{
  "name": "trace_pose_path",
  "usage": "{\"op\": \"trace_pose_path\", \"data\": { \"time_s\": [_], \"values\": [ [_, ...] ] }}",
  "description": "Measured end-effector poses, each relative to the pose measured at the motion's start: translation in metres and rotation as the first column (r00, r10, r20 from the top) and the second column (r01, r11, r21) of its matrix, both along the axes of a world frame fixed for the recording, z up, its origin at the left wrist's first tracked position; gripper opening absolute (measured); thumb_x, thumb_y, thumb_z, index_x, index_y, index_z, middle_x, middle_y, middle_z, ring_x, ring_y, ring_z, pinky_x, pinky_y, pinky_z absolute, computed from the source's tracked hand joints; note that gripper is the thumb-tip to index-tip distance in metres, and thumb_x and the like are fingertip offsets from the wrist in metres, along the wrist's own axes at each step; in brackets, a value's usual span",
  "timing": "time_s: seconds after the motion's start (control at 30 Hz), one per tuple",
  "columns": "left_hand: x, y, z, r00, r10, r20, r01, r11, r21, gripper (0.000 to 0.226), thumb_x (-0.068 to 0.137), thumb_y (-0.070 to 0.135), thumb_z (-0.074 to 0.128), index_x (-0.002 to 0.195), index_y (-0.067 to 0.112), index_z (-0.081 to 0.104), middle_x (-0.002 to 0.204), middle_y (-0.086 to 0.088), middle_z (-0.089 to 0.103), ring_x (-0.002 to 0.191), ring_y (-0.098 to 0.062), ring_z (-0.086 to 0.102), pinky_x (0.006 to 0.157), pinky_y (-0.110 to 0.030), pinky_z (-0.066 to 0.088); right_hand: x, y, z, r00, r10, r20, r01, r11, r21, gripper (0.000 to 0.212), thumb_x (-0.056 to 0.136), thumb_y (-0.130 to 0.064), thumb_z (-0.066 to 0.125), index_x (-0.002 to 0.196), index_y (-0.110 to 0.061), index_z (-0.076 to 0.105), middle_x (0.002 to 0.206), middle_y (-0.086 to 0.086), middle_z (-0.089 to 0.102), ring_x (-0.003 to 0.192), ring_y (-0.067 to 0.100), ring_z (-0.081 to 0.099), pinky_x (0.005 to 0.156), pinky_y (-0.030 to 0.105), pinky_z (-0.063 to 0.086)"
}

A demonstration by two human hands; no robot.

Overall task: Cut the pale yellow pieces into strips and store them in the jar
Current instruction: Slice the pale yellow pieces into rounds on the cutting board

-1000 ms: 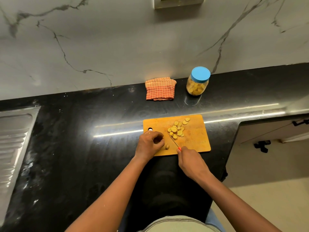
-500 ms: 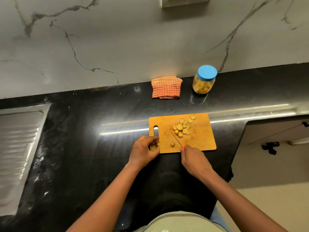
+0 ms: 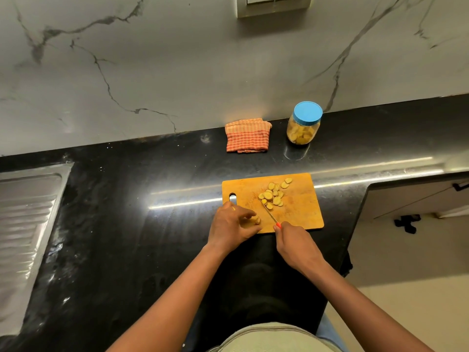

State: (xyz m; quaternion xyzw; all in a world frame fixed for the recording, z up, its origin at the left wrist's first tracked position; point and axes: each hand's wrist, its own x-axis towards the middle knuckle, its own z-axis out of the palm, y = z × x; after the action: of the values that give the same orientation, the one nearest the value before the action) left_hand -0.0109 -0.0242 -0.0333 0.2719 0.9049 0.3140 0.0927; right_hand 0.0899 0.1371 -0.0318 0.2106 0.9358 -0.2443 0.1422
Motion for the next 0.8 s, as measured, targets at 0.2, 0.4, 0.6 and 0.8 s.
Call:
{"op": "trace_pose_path", "data": {
  "time_s": [0.2, 0.4, 0.6, 0.8],
  "values": [
    [-0.001, 0.014, -0.004, 1.000, -0.021, -0.013, 0.020, 0.996, -0.085, 0.033, 0.077, 0.046, 0.077, 0.107, 0.031, 0.074, 0.099, 0.012, 0.072, 0.094, -0.012, 0.048, 0.084, -0.032, 0.041, 0.003, 0.003, 0.001, 1.000, -0.002, 0.018, 0.002, 1.000, 0.001, 0.037, 0.103, -0.043, 0.030, 0.099, -0.018, 0.057, 0.079, -0.001, 0.061, 0.069, 0.016, 0.060, 0.067, 0.038, 0.054],
    [-0.009, 0.013, -0.004, 0.998, 0.034, 0.049, -0.030, 0.997, -0.070, 0.020, 0.083, 0.041, 0.074, 0.098, 0.030, 0.076, 0.093, 0.005, 0.065, 0.091, -0.013, 0.051, 0.083, -0.029, 0.045, 0.004, 0.003, 0.003, 1.000, -0.002, 0.003, 0.002, 1.000, -0.001, 0.036, 0.103, -0.043, 0.030, 0.098, -0.018, 0.056, 0.077, -0.002, 0.060, 0.067, 0.013, 0.058, 0.062, 0.033, 0.051],
    [-0.013, 0.008, -0.003, 0.999, -0.007, 0.035, 0.010, 0.998, -0.065, 0.018, 0.081, 0.038, 0.076, 0.096, 0.029, 0.077, 0.097, 0.016, 0.072, 0.095, -0.008, 0.047, 0.083, -0.030, 0.044, 0.004, -0.004, 0.002, 1.000, 0.016, -0.007, -0.017, 1.000, -0.010, 0.037, 0.103, -0.043, 0.031, 0.099, -0.018, 0.058, 0.078, -0.002, 0.061, 0.067, 0.014, 0.058, 0.060, 0.032, 0.048],
    [-0.011, 0.010, -0.001, 0.997, 0.058, 0.057, -0.057, 0.998, -0.033, 0.017, 0.079, 0.028, 0.079, 0.095, 0.022, 0.079, 0.091, 0.007, 0.073, 0.092, -0.011, 0.054, 0.080, -0.029, 0.047, 0.006, -0.015, 0.003, 0.999, 0.035, -0.004, -0.035, 0.999, -0.024, 0.036, 0.103, -0.044, 0.030, 0.100, -0.019, 0.056, 0.079, -0.002, 0.061, 0.069, 0.014, 0.059, 0.062, 0.034, 0.049]
  ]
}}
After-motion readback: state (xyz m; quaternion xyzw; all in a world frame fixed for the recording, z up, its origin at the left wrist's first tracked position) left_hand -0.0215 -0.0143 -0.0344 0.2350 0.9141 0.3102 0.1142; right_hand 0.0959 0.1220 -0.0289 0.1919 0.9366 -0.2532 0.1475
